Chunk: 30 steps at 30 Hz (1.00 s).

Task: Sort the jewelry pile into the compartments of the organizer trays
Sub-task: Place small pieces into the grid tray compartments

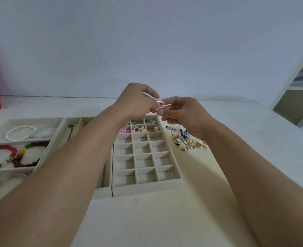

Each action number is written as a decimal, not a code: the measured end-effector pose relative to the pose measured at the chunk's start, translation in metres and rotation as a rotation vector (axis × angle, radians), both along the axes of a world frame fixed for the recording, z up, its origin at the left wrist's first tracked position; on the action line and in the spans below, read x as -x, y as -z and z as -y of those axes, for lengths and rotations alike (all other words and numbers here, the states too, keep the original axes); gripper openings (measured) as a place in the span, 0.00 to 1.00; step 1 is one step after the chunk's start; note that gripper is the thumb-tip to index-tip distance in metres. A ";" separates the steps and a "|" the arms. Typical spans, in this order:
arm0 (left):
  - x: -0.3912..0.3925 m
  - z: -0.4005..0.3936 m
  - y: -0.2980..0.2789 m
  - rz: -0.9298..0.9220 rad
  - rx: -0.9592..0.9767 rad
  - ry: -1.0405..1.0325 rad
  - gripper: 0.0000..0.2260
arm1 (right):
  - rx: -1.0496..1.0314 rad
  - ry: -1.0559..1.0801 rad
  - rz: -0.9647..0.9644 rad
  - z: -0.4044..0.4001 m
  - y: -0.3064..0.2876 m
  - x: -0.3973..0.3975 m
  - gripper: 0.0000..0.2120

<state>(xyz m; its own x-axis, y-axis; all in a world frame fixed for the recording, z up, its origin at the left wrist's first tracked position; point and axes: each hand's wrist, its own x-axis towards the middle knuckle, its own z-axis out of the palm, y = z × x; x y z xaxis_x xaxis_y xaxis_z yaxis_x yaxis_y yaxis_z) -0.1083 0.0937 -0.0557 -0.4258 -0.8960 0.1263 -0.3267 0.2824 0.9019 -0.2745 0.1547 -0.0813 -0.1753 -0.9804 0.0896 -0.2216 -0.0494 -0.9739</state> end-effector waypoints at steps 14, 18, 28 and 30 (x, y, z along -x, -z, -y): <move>-0.003 0.004 0.009 0.279 0.050 0.034 0.02 | -0.036 0.042 -0.260 -0.001 0.011 0.004 0.04; -0.003 0.003 0.010 0.340 0.009 0.066 0.11 | -0.007 0.023 -0.234 0.001 0.011 0.002 0.02; -0.002 0.006 0.008 0.281 -0.031 0.074 0.09 | 0.095 0.055 -0.072 0.001 0.009 0.003 0.06; -0.002 0.005 0.008 0.256 -0.037 0.055 0.08 | 0.087 0.040 -0.075 0.000 0.007 0.003 0.04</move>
<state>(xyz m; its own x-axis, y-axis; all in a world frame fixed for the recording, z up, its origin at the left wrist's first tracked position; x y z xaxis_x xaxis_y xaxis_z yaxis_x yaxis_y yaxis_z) -0.1065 0.0883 -0.0639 -0.4876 -0.8727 -0.0247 -0.5308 0.2740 0.8020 -0.2779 0.1545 -0.0888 -0.2040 -0.9606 0.1887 -0.2967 -0.1230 -0.9470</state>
